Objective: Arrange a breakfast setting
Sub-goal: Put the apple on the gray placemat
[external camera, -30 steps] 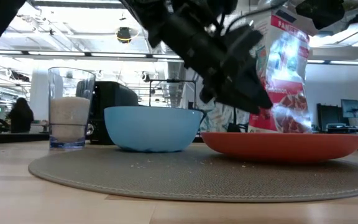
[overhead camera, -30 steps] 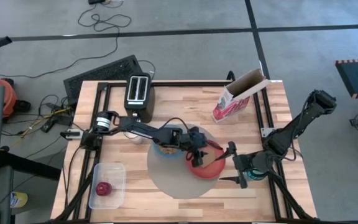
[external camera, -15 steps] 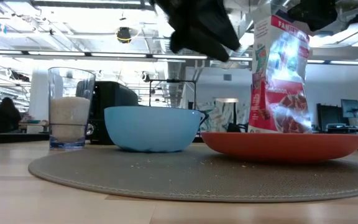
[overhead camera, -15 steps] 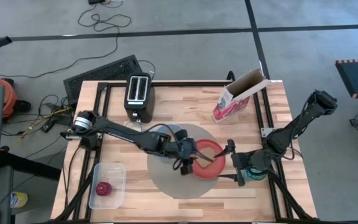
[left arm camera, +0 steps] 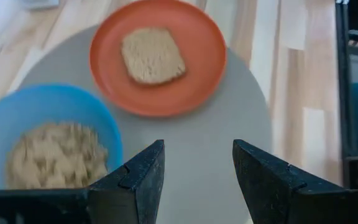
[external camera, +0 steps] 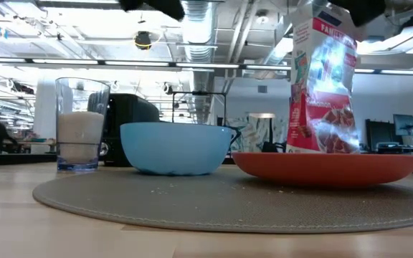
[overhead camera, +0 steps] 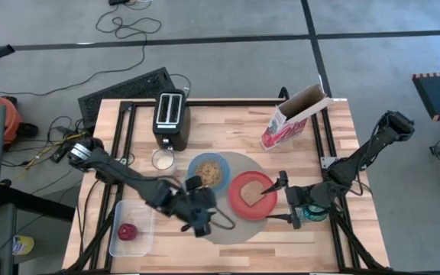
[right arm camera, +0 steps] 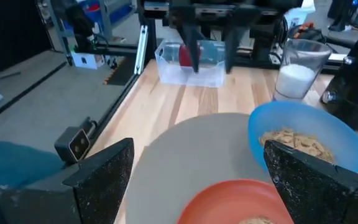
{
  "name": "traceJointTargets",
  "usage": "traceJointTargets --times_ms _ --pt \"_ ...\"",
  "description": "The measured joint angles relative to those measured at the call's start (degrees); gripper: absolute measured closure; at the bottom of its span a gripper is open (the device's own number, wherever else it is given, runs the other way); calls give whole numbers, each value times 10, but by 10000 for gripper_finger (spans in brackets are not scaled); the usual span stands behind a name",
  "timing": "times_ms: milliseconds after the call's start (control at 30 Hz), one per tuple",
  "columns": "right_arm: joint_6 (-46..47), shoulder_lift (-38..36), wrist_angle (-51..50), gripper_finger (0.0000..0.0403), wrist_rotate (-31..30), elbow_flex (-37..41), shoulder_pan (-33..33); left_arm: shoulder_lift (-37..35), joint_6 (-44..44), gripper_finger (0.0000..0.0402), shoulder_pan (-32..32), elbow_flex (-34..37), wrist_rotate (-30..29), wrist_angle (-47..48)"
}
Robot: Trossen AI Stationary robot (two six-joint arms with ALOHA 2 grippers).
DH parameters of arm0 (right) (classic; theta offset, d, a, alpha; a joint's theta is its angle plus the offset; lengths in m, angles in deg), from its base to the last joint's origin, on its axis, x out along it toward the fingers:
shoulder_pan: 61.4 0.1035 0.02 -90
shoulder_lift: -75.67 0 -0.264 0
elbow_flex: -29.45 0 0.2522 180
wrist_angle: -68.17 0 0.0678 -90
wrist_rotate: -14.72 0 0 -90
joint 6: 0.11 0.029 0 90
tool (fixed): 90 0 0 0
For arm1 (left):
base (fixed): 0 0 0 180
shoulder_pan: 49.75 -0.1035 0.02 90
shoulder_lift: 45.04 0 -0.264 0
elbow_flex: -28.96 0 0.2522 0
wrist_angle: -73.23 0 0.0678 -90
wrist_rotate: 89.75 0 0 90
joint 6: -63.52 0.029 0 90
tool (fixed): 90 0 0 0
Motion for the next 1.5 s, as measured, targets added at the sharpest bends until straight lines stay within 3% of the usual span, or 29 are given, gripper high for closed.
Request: traceJointTargets --times_ms 300,500,633,967,1100,1233,1500 --pt "14 0 38 17 0 0 33 -27 -148 226 93 0 -11 50" --pt "0 0 79 17 0 0 63 -27 -180 220 104 0 -11 50" --pt "-4 0 81 17 0 0 69 -27 -189 188 98 0 -12 51" --pt "-19 0 81 17 0 0 57 -27 -186 41 69 0 -12 42" --pt "-24 0 81 17 0 0 56 -27 -182 28 62 0 -15 4" --pt "-25 0 81 17 0 0 56 -27 -200 27 58 0 28 3" --pt "-25 0 80 17 0 0 57 -32 -318 26 96 0 72 118"
